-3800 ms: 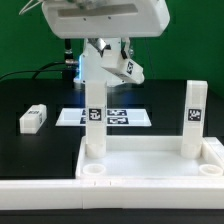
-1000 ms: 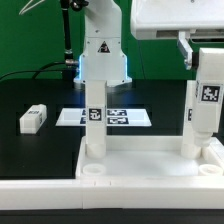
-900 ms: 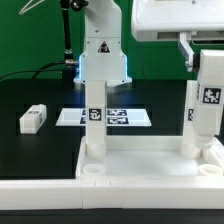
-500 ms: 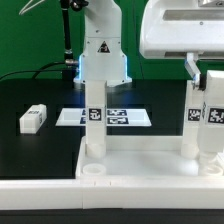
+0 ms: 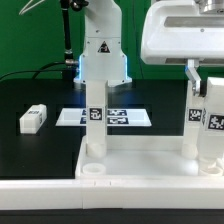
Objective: Assemble desk
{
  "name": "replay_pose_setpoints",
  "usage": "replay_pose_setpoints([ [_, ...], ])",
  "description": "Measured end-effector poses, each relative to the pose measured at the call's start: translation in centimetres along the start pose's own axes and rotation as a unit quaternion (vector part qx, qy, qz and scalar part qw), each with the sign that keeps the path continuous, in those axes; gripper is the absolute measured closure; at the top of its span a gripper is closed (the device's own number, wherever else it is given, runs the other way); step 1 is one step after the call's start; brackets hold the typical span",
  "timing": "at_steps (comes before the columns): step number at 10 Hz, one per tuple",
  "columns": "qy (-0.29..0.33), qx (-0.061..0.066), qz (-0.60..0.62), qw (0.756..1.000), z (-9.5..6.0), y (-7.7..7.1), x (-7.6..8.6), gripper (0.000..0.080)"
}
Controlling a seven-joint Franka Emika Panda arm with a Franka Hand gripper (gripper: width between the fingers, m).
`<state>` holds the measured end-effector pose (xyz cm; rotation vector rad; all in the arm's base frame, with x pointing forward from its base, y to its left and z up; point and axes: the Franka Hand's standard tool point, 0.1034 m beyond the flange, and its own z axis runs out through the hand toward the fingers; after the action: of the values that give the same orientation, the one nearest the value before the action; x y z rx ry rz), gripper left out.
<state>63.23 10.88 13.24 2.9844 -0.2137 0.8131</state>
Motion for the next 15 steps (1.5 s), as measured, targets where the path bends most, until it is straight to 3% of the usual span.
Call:
replay_pose_setpoints([
  [7,-0.006,-0.002,-0.003,1.0,1.1,-0.5,-1.0,0.0512],
  [13,-0.005,-0.002,-0.008,1.0,1.1,-0.5,-0.9,0.0511],
  [14,-0.005,-0.002,-0.008,1.0,1.1,-0.5,-0.9,0.0429],
  [15,-0.005,-0.002,-0.009,1.0,1.1,-0.5,-1.0,0.0246],
])
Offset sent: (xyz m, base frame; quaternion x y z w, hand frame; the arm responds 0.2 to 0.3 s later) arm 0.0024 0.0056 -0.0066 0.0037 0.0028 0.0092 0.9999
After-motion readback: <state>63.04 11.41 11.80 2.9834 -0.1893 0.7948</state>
